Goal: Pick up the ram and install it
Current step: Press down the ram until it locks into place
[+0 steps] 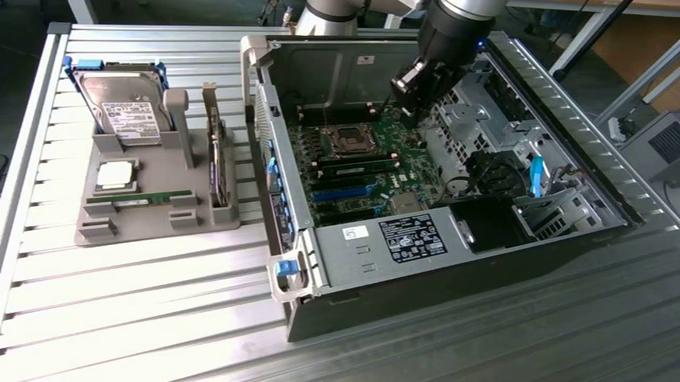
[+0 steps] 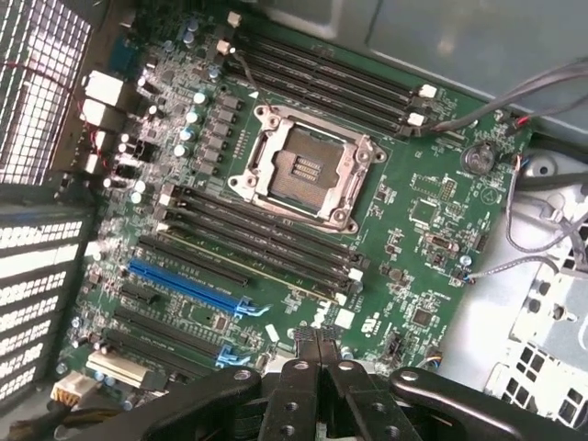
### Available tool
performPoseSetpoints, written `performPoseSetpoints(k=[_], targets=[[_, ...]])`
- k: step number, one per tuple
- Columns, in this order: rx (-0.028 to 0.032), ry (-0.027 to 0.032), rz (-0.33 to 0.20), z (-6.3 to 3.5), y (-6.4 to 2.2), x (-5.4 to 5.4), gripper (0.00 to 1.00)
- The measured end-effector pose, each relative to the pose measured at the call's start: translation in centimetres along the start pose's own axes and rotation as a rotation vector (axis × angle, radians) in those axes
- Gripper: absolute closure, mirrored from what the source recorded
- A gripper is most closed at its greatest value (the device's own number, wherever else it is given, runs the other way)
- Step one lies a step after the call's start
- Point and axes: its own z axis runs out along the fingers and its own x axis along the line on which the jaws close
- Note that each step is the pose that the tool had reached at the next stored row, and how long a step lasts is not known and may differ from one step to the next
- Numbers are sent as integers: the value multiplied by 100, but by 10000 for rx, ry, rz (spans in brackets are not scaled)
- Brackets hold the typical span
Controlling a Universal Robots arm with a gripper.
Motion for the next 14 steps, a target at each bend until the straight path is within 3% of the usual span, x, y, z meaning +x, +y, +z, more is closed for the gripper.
performPoseSetpoints(k=[4,14], targets=[[-44,19,804,8,0,-1,91],[-113,49,2044,18,-1,-1,91]])
